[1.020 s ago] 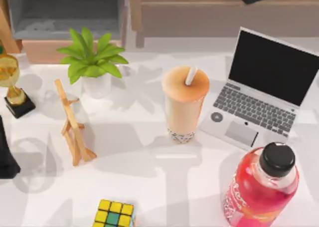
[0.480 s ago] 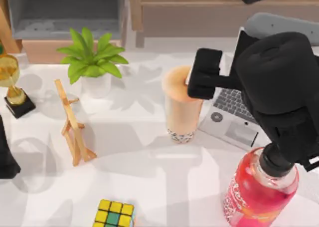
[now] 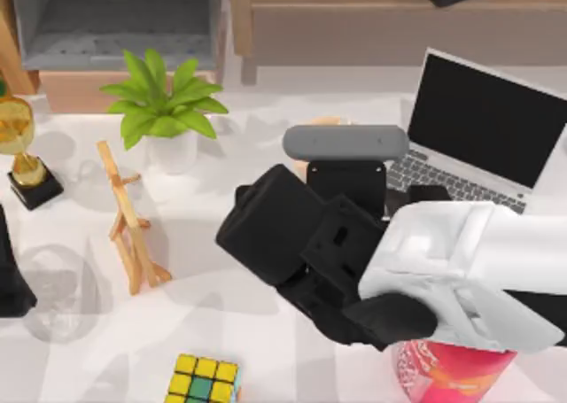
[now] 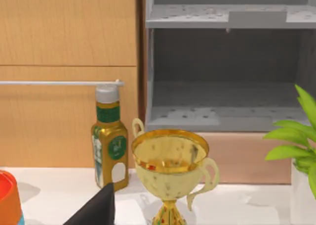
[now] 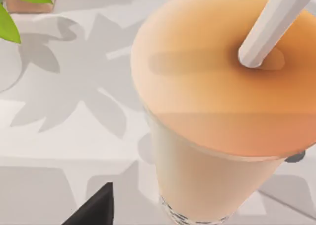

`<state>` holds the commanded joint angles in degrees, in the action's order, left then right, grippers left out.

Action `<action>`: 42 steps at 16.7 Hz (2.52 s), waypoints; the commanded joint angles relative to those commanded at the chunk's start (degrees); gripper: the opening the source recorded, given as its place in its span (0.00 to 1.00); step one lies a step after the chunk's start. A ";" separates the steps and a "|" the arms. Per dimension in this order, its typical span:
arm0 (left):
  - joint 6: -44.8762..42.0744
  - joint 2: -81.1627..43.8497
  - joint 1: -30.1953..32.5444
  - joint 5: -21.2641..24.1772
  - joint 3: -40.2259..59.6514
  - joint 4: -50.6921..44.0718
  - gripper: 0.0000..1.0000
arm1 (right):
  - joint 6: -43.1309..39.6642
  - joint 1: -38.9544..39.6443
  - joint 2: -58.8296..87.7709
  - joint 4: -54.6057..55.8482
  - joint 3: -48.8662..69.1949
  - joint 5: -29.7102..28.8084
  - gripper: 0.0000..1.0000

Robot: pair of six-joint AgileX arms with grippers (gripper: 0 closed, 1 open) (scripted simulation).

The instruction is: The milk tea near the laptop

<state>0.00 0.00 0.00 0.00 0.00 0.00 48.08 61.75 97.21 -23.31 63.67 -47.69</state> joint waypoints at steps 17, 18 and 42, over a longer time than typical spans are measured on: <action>0.00 0.00 0.00 0.00 0.00 0.00 1.00 | -10.11 -9.17 10.54 17.19 0.31 5.33 1.00; 0.00 0.00 0.00 0.00 0.00 0.00 1.00 | -10.11 -9.17 10.54 17.19 0.31 5.33 1.00; 0.00 0.00 0.00 0.00 0.00 0.00 1.00 | -10.01 -9.03 10.45 17.19 0.29 5.34 0.00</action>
<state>0.00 0.00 0.00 0.00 0.00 0.00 38.07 52.73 107.67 -6.12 63.96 -42.35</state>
